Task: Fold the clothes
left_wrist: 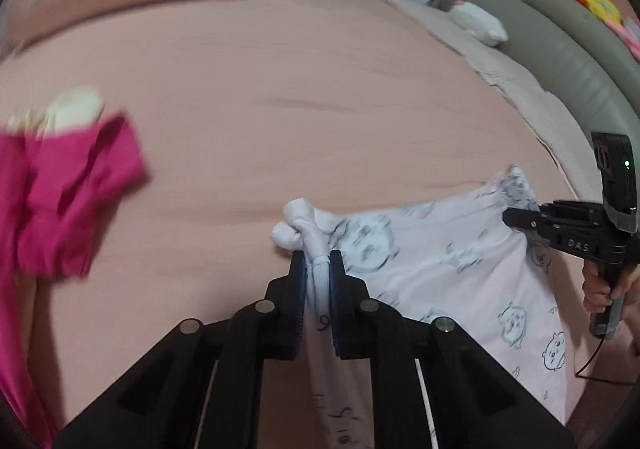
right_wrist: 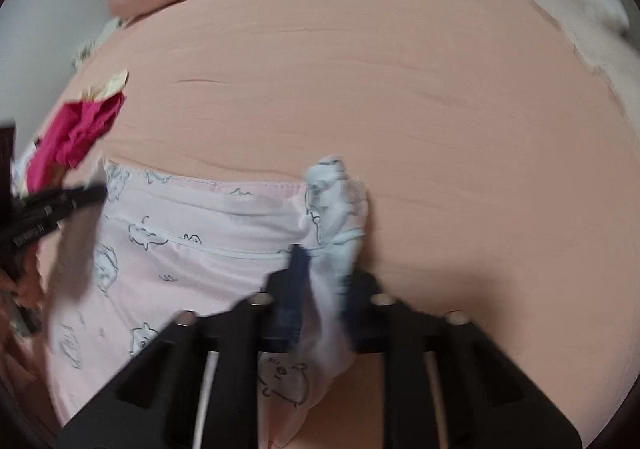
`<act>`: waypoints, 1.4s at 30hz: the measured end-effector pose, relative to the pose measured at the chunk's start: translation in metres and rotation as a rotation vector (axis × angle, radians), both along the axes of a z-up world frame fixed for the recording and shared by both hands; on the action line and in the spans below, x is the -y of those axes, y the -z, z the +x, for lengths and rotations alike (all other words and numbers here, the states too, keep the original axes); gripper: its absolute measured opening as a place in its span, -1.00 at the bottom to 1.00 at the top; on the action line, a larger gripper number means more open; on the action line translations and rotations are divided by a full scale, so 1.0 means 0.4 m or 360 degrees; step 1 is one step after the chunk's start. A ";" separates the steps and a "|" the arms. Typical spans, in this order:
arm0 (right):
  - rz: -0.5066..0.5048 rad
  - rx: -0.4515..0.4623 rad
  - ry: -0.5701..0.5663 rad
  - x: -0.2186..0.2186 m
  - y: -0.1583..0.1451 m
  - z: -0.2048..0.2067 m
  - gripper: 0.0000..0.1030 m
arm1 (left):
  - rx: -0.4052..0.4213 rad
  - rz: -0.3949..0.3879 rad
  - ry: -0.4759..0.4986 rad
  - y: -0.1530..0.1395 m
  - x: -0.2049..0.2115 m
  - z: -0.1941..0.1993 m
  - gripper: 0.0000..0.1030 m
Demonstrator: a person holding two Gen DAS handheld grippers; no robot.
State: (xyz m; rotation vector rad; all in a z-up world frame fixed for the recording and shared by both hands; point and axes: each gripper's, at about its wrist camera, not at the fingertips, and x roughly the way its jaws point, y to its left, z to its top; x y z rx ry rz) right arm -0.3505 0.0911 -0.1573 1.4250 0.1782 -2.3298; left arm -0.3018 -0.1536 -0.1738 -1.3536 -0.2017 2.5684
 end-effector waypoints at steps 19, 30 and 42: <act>0.0404 -0.0135 -0.0028 0.173 -0.033 0.052 -0.22 | 0.0038 -0.0309 0.0126 0.002 -0.093 0.050 -0.24; 0.0401 -0.0078 -0.0041 0.203 0.006 0.046 -0.20 | -0.0124 -0.0323 0.0107 -0.022 -0.091 0.080 -0.08; 0.0179 -0.0006 -0.0007 0.105 -0.025 0.056 -0.09 | -0.0092 -0.0531 0.0187 -0.006 -0.064 0.172 -0.11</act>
